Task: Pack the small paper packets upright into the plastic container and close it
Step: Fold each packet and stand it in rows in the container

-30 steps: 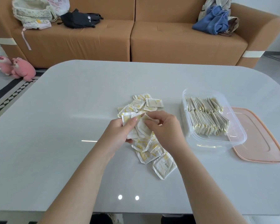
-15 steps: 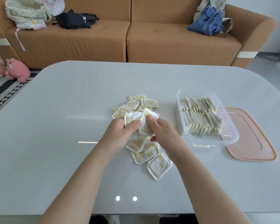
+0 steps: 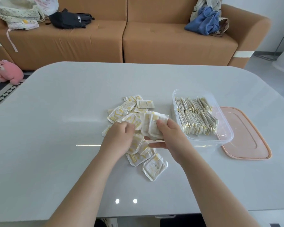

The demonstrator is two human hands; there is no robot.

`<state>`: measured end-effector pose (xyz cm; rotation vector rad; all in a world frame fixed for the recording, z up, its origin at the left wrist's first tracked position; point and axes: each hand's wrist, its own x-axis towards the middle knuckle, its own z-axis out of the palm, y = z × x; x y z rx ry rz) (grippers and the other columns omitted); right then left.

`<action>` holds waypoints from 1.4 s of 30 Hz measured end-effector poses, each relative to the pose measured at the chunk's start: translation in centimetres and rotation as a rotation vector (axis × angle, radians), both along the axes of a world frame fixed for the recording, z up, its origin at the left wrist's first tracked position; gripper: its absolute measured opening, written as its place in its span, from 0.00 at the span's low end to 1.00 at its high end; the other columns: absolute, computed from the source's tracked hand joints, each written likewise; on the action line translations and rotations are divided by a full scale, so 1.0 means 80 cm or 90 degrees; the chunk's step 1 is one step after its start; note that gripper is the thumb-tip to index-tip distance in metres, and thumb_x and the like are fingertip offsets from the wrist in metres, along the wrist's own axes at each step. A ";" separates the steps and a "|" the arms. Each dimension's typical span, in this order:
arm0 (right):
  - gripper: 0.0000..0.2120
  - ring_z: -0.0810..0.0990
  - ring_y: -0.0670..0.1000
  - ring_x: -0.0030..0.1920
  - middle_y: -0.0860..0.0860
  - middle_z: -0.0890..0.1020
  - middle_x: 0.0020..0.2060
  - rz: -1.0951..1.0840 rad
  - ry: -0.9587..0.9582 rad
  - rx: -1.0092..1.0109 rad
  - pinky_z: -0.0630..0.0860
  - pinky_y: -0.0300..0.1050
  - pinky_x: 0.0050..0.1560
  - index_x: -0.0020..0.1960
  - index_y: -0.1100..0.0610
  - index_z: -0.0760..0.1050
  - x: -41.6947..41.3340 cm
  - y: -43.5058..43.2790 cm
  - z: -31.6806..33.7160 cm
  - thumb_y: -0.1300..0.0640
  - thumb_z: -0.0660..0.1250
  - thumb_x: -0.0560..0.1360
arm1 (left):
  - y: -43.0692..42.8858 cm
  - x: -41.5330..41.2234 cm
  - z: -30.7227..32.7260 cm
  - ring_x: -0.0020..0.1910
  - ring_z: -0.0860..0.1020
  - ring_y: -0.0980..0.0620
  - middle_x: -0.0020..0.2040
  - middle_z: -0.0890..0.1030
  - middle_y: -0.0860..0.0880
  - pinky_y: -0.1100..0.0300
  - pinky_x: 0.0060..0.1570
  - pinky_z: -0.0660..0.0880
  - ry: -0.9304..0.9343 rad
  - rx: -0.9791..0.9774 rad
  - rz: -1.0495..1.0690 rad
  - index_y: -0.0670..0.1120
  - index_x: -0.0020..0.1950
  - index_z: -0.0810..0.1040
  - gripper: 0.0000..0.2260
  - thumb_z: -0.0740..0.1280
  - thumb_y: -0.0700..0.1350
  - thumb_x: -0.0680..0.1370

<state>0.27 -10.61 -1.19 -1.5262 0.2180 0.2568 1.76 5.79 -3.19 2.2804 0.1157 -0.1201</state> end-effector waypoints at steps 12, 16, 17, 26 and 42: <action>0.06 0.80 0.52 0.32 0.54 0.80 0.40 -0.069 -0.041 -0.098 0.72 0.43 0.28 0.52 0.59 0.70 -0.011 -0.011 -0.008 0.57 0.56 0.82 | -0.037 -0.014 -0.004 0.60 0.68 0.47 0.59 0.67 0.50 0.56 0.45 0.70 -0.015 0.346 -0.104 0.52 0.64 0.72 0.20 0.68 0.54 0.73; 0.05 0.80 0.51 0.32 0.55 0.81 0.42 -0.057 -0.040 -0.099 0.72 0.43 0.28 0.51 0.57 0.70 -0.013 -0.013 -0.009 0.57 0.57 0.82 | -0.032 -0.007 -0.009 0.52 0.75 0.45 0.52 0.74 0.48 0.55 0.40 0.69 -0.076 0.318 -0.074 0.48 0.55 0.76 0.11 0.61 0.37 0.75; 0.04 0.80 0.52 0.32 0.55 0.81 0.42 -0.054 -0.035 -0.095 0.73 0.43 0.28 0.51 0.57 0.70 -0.012 -0.013 -0.009 0.57 0.57 0.81 | -0.028 -0.005 -0.010 0.48 0.77 0.45 0.48 0.76 0.47 0.55 0.38 0.69 -0.089 0.286 -0.053 0.47 0.52 0.77 0.12 0.60 0.35 0.74; 0.11 0.76 0.49 0.41 0.52 0.79 0.44 -0.018 0.061 0.100 0.75 0.42 0.38 0.59 0.59 0.77 -0.007 0.005 -0.009 0.57 0.60 0.80 | -0.016 -0.002 0.028 0.47 0.81 0.46 0.46 0.84 0.45 0.46 0.56 0.76 0.064 -0.479 0.130 0.46 0.51 0.82 0.10 0.63 0.41 0.75; 0.12 0.82 0.52 0.46 0.59 0.81 0.55 -0.029 0.047 0.273 0.80 0.45 0.45 0.62 0.60 0.74 0.002 0.069 -0.009 0.59 0.58 0.81 | 0.028 -0.013 0.042 0.45 0.81 0.50 0.46 0.84 0.46 0.57 0.44 0.75 0.014 -0.530 0.108 0.45 0.50 0.83 0.12 0.59 0.41 0.80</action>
